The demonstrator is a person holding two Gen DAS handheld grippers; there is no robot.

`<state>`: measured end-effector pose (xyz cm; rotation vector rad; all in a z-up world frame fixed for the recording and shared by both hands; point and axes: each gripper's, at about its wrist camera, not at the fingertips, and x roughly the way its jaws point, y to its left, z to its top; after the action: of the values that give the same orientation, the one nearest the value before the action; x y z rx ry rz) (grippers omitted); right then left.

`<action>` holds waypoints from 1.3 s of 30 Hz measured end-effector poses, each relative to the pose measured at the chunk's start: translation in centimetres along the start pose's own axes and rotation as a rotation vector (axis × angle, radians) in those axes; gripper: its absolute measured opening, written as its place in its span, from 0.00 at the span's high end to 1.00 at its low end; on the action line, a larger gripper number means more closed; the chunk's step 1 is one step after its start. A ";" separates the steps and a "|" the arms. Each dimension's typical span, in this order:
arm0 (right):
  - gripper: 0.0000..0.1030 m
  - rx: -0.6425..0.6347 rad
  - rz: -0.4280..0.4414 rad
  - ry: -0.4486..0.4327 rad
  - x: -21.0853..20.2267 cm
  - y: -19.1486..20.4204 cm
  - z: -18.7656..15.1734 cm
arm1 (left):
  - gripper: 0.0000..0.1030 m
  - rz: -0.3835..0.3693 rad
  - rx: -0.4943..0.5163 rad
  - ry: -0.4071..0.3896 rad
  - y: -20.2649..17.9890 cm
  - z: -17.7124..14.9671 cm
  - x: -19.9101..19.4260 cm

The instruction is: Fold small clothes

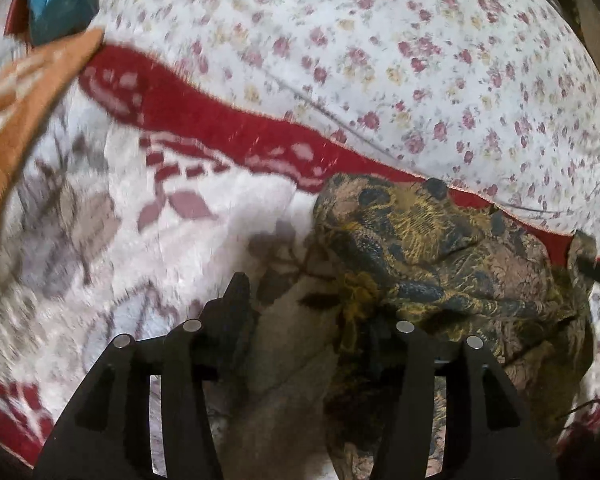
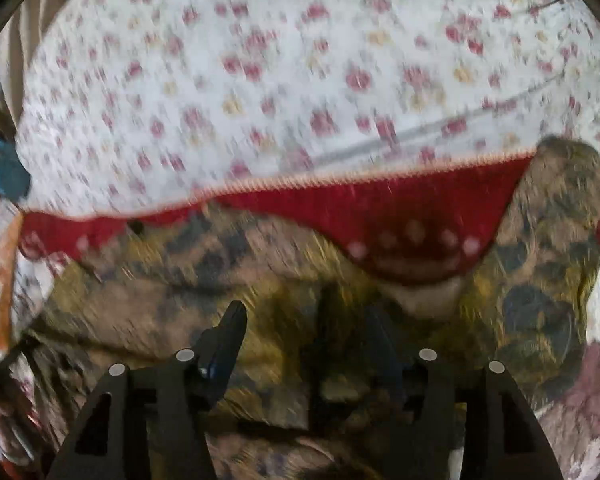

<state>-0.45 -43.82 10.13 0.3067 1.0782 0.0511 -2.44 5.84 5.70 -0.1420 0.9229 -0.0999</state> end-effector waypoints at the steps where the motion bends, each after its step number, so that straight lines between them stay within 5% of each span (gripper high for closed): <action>1: 0.42 -0.017 0.033 0.002 0.2 0.9 0.5 | 0.51 0.006 0.022 -0.014 -0.5 0.1 -0.4; 5: 0.42 -0.185 0.136 0.043 2.6 6.1 1.4 | 0.51 0.058 0.116 0.004 -1.2 -0.6 -0.9; 9: 0.42 -0.382 0.148 0.123 6.1 10.8 0.8 | 0.50 0.015 0.059 0.046 0.8 -1.0 -1.0; 13: 0.36 -0.408 0.216 0.171 9.0 13.0 0.8 | 0.43 -0.026 -0.014 0.046 1.2 -0.3 -1.2; 18: 0.34 -0.519 0.210 0.203 11.1 14.8 -0.7 | 0.43 0.016 0.117 0.023 -0.1 -0.8 -2.8; 20: 0.48 -0.598 0.185 0.192 11.5 15.8 -1.5 | 0.43 0.029 0.083 0.031 1.1 -1.0 -3.1; 22: 0.70 -0.673 0.170 0.155 10.9 16.4 -2.3 | 0.43 0.007 0.027 0.031 2.2 -0.8 -3.3; 23: 0.93 -0.699 0.149 0.142 10.6 16.7 -2.5 | 0.43 -0.013 -0.002 0.014 2.6 -0.5 -3.5; 24: 0.97 -0.725 0.111 0.123 10.4 17.2 -2.6 | 0.43 -0.023 -0.014 -0.003 2.6 -0.1 -3.7; 30: 0.97 -0.676 -0.012 -0.016 9.2 18.1 -0.7 | 0.30 -0.109 -0.026 -0.067 -0.3 1.9 -2.9; 35: 0.97 -0.568 -0.006 0.133 12.2 17.3 -1.0 | 0.30 -0.115 0.049 0.090 -4.0 0.3 2.2; 37: 0.96 -0.526 0.044 0.115 10.0 15.8 -0.9 | 0.30 -0.075 0.084 0.152 -4.8 -0.8 4.0; 38: 0.87 -0.502 0.060 0.109 9.1 14.9 -0.8 | 0.30 -0.068 0.088 0.163 -4.8 -1.4 4.5; 39: 0.65 -0.464 0.064 0.097 7.7 13.6 -0.6 | 0.30 -0.068 0.092 0.140 -4.8 -1.6 4.4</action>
<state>4.10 -29.21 6.96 -0.0809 1.1182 0.3707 -1.21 0.28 2.10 -0.0818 1.0510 -0.2171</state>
